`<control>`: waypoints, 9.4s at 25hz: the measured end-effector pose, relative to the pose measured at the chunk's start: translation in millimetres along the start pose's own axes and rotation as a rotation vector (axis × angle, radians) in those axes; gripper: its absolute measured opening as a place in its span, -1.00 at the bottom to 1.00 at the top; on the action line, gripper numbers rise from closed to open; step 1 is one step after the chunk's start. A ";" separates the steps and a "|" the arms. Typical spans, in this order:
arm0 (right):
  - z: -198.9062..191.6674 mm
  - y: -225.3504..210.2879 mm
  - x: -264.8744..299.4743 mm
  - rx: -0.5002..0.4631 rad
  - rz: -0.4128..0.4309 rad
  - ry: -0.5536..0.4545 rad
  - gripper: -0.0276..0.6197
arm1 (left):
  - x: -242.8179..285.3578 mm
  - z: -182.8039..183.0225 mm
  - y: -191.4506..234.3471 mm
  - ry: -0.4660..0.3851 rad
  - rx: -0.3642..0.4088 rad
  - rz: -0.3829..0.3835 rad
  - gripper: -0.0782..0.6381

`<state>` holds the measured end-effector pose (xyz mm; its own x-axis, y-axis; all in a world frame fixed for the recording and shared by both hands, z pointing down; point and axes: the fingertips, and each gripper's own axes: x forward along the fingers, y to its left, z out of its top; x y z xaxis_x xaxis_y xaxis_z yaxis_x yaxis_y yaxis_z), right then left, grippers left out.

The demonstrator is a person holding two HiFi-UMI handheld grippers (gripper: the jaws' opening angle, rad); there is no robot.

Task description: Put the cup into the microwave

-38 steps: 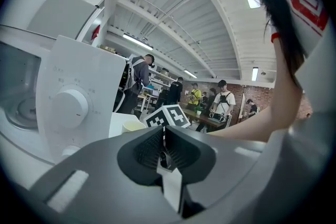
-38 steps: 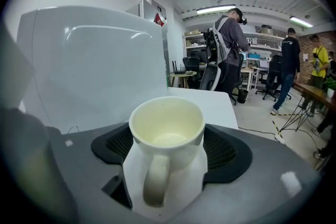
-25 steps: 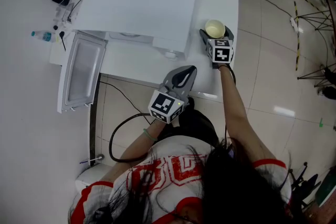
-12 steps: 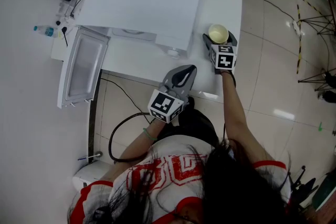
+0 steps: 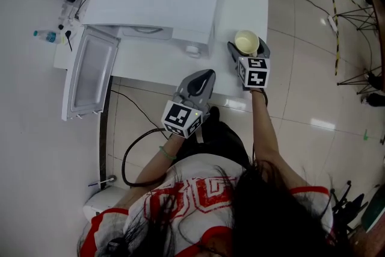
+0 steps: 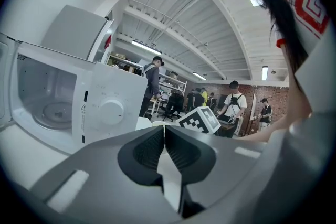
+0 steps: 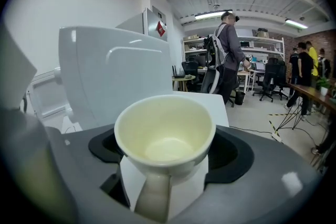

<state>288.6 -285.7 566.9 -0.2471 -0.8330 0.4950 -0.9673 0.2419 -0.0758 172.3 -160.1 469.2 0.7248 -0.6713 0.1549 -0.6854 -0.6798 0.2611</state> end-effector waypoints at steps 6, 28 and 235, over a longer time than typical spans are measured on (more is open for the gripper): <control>-7.9 19.6 -39.5 0.002 -0.004 -0.005 0.48 | -19.9 3.3 -1.8 -0.026 -0.003 0.005 -0.78; -11.7 124.6 -112.2 0.058 -0.044 -0.060 0.48 | -116.0 18.2 38.2 -0.071 0.015 -0.022 -0.78; 18.6 371.8 -148.8 0.015 0.164 -0.220 -0.91 | -286.0 38.2 114.0 -0.213 -0.032 0.205 -0.76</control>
<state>-35.4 -81.1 449.0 -0.4056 -0.8717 0.2751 -0.9136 0.3767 -0.1534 -115.8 -57.0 418.2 0.5378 -0.8431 0.0047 -0.8112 -0.5159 0.2755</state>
